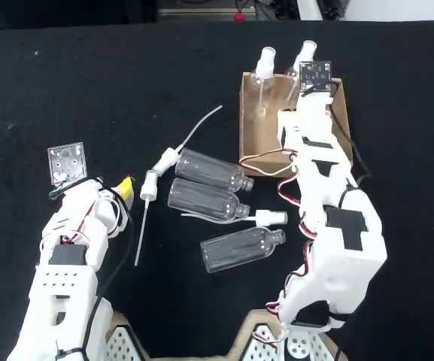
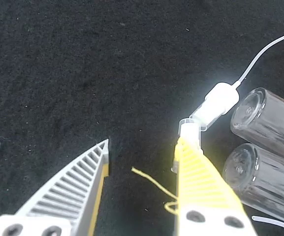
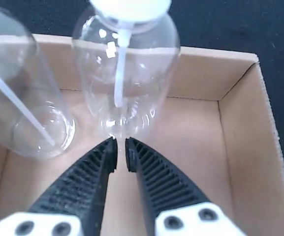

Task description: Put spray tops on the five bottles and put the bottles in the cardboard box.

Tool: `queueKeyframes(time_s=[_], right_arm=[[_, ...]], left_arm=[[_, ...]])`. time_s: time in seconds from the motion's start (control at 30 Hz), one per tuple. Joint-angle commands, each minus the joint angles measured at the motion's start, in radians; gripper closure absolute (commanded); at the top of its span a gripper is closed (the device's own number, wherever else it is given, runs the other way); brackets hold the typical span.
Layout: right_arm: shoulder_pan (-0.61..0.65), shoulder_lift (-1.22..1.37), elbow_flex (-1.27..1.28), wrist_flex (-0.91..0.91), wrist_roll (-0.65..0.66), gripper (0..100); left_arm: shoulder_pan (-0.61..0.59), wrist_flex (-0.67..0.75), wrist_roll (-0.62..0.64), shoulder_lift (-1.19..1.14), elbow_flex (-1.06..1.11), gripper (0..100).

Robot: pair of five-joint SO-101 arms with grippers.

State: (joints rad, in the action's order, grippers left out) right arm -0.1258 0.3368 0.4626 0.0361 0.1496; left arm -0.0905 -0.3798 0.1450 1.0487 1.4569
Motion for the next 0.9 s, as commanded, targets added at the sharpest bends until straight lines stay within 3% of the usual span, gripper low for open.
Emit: queueKeyframes(time_s=[0.0,0.3,0.67,0.87], right_arm=[[0.014,-0.012,-0.044,-0.028,-0.005,98.8],[0.008,-0.038,-0.007,-0.020,-0.005,98.8],[0.015,-0.183,0.031,0.206,-0.005,98.8],[0.084,-0.183,0.031,0.235,-0.005,98.8]], left_arm=[[-0.008,0.020,-0.003,0.008,-0.008,79],[-0.010,0.020,-0.003,0.008,-0.008,79],[-0.010,0.021,-0.003,0.008,-0.008,79],[-0.010,0.021,-0.003,0.008,-0.008,79]])
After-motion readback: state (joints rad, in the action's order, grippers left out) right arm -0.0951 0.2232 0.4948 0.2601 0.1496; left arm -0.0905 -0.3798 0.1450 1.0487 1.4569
